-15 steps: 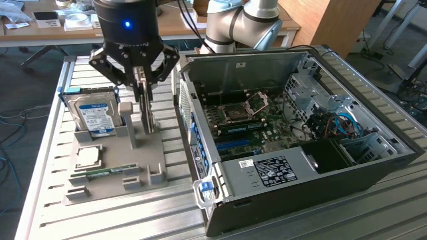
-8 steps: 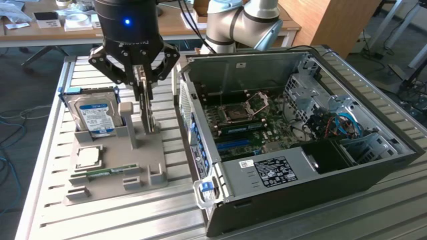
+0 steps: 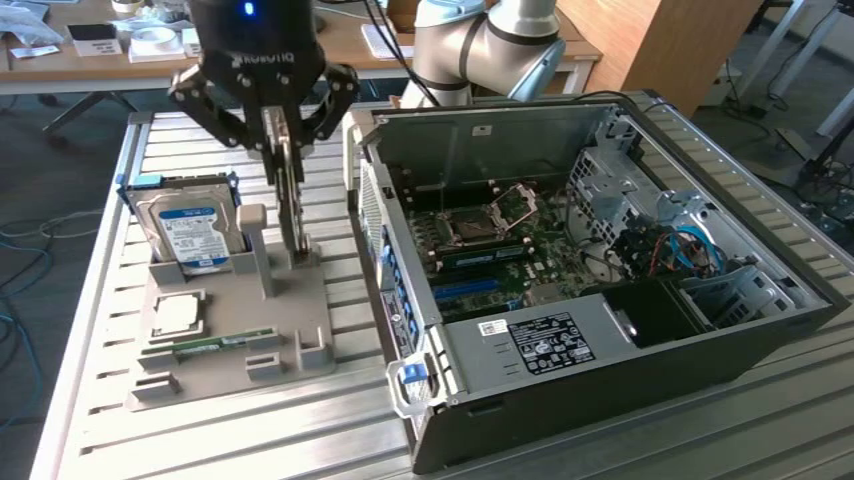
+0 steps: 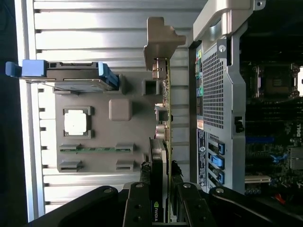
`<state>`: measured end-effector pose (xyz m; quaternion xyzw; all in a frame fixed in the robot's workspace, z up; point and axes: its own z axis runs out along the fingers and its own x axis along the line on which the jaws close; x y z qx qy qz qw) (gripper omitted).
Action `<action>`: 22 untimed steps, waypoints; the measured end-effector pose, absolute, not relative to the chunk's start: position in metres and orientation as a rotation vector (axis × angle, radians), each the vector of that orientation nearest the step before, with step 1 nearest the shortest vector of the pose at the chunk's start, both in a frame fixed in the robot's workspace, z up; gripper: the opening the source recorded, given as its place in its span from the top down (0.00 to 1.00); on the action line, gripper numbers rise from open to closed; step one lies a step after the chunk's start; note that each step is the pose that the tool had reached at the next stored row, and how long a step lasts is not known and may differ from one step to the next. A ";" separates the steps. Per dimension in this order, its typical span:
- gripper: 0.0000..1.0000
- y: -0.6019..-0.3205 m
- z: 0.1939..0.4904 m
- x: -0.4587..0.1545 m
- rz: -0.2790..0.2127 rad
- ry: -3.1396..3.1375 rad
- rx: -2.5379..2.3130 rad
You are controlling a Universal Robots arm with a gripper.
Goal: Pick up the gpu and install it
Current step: 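Pick up the gpu and move the gpu toward the slot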
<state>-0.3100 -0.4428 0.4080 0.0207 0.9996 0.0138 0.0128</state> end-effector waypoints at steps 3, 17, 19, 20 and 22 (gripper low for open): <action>0.73 -0.443 0.419 -0.310 0.043 3.115 0.065; 0.73 -0.443 0.432 -0.308 0.043 3.115 0.064; 0.73 -0.442 0.432 -0.305 0.043 3.115 0.065; 0.73 -0.442 0.432 -0.303 0.043 3.115 0.065; 0.73 -0.442 0.432 -0.298 0.044 3.115 0.065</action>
